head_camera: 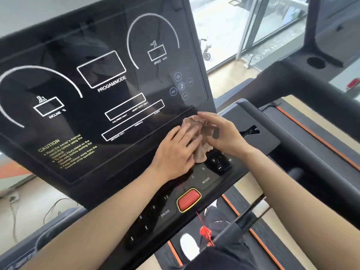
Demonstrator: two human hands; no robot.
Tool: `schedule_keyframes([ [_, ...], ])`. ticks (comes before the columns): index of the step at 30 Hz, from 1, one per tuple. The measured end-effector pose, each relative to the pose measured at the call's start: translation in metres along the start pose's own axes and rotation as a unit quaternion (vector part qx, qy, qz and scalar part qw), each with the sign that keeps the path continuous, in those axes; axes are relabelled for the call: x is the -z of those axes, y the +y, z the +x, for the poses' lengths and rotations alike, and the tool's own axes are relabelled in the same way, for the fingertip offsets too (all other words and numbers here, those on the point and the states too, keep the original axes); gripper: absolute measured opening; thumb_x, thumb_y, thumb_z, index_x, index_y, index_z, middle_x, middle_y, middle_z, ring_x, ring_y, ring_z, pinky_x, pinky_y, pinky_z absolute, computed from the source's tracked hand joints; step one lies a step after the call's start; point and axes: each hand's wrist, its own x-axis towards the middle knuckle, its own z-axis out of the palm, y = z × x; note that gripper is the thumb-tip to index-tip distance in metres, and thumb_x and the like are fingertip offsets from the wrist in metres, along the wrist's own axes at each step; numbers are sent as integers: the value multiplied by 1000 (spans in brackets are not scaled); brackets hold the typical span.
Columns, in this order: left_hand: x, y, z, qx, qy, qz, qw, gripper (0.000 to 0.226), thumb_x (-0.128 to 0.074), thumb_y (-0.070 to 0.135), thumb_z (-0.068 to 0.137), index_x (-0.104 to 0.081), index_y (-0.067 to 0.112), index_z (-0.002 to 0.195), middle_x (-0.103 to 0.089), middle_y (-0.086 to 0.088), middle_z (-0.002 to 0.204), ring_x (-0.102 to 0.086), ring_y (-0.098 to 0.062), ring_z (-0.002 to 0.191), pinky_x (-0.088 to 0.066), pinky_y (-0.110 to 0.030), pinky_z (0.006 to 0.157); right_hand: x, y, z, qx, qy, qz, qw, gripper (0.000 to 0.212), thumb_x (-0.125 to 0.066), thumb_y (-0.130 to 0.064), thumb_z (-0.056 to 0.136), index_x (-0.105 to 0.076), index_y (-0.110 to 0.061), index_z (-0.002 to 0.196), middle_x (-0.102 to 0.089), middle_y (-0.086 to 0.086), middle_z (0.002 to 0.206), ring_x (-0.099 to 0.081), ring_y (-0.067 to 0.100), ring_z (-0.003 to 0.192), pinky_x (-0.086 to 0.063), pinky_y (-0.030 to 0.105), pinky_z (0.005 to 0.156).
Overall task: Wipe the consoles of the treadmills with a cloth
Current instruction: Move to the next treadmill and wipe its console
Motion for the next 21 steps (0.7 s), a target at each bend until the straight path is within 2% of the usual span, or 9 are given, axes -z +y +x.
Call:
schedule_keyframes([
  [3,-5,-13,15,-24,-76,62,995,64,-48,44,95,-41,23,155,-29,-14,168,-25,-35,157,-22,-48,126,3,11,-4,-12,50,0,999,65,-58,16,81,-63,-17,136,-63,-3,135,-62,12,121,-55,30,100],
  [6,-10,-17,24,-49,-126,133,982,69,-29,57,100,-20,29,162,-5,-12,173,-3,-35,161,-4,-49,130,1,23,-8,-44,131,0,990,48,-64,9,85,-70,-16,125,-67,-3,120,-69,14,101,-60,28,86],
  [8,-10,-21,24,-54,-137,162,976,71,-22,60,102,-14,27,164,3,-9,173,7,-32,161,5,-48,130,-1,33,-14,-70,163,-30,984,44,-67,2,85,-71,-16,124,-67,-2,120,-67,12,97,-58,32,86],
  [12,-2,-29,8,-51,-138,157,977,74,-23,62,103,-20,19,164,-9,-7,174,1,-28,162,-4,-50,130,-11,47,-27,-87,65,-147,983,58,-76,-14,84,-62,-22,139,-54,4,149,-49,28,133,-41,41,114],
  [16,8,-33,-26,-32,-125,162,978,72,-32,60,103,-28,18,162,-19,-7,172,-7,-27,161,-10,-51,130,-17,42,-31,-98,30,-182,978,58,-75,-25,89,-57,-25,144,-38,5,162,-36,30,144,-35,43,118],
  [21,16,-34,-85,28,-134,165,977,72,-34,59,103,-24,20,163,-14,-4,173,-3,-25,162,-9,-52,130,-25,39,-34,-136,3,-200,970,63,-72,-29,92,-49,-27,151,-25,3,168,-22,28,151,-27,42,124],
])
